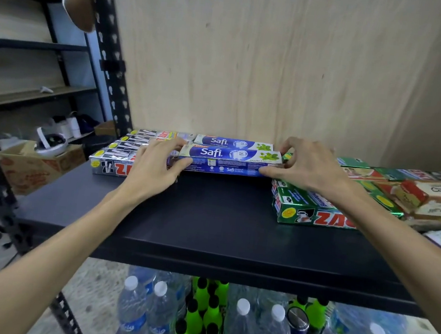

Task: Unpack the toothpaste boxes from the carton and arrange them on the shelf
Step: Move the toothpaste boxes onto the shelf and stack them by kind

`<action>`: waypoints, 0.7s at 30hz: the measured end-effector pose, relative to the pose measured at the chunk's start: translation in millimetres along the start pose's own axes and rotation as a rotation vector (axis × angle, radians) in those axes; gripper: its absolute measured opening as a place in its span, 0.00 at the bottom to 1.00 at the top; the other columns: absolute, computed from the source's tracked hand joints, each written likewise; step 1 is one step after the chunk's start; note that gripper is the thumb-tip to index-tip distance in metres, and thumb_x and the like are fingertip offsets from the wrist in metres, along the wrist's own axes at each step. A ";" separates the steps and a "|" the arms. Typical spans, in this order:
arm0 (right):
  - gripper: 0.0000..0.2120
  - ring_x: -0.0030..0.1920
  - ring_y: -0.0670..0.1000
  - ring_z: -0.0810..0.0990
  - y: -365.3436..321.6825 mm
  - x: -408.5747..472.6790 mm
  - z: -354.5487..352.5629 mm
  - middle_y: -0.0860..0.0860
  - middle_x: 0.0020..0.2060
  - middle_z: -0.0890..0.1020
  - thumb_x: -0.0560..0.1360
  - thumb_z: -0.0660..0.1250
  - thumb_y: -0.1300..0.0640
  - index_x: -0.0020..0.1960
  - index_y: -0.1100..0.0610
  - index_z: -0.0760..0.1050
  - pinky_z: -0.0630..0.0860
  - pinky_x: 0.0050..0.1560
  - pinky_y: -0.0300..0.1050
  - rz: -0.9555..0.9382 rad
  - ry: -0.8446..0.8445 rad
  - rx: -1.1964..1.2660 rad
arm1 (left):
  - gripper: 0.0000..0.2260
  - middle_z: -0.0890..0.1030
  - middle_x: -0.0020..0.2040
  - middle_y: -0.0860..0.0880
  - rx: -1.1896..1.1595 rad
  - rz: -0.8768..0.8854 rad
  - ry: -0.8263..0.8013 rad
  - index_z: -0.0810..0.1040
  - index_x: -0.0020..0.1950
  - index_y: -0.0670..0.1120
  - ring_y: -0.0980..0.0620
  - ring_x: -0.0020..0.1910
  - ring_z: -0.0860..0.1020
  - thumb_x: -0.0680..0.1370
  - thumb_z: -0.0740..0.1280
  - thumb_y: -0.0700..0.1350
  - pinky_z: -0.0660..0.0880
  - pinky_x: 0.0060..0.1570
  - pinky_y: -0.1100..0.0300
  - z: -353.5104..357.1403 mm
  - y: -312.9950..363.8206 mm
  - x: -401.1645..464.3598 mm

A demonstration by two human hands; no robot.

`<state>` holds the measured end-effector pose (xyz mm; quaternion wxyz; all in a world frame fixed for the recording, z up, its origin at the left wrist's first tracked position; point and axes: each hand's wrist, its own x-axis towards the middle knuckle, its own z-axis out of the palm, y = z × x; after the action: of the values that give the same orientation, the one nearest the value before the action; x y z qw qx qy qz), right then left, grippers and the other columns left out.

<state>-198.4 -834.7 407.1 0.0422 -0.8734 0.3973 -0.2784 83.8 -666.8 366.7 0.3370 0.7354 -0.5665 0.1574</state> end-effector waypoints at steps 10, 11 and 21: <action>0.23 0.48 0.55 0.78 -23.5 -5.2 -5.2 0.50 0.41 0.81 0.61 0.75 0.34 0.41 0.52 0.78 0.50 0.73 0.71 0.099 -0.040 -0.208 | 0.19 0.74 0.67 0.52 0.160 0.040 0.013 0.75 0.69 0.52 0.51 0.71 0.64 0.80 0.66 0.56 0.58 0.68 0.48 6.1 6.2 -3.1; 0.23 0.46 0.56 0.78 -24.2 -5.0 -3.4 0.50 0.38 0.80 0.61 0.75 0.35 0.36 0.53 0.74 0.51 0.73 0.71 0.100 -0.037 -0.207 | 0.19 0.74 0.67 0.52 0.189 0.042 0.001 0.75 0.70 0.52 0.51 0.71 0.64 0.80 0.66 0.56 0.58 0.68 0.47 6.7 5.9 -2.9; 0.25 0.50 0.54 0.79 -26.3 -3.8 6.9 0.48 0.38 0.77 0.62 0.76 0.34 0.33 0.52 0.68 0.49 0.74 0.71 0.073 -0.048 -0.192 | 0.28 0.75 0.70 0.54 0.362 0.126 -0.042 0.73 0.72 0.53 0.50 0.71 0.69 0.77 0.61 0.66 0.57 0.71 0.41 9.4 9.8 1.3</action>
<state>-179.1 -815.1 407.3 -0.0221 -0.8649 0.4525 -0.2161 73.5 -675.3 363.8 0.1767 0.7501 -0.5808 0.2624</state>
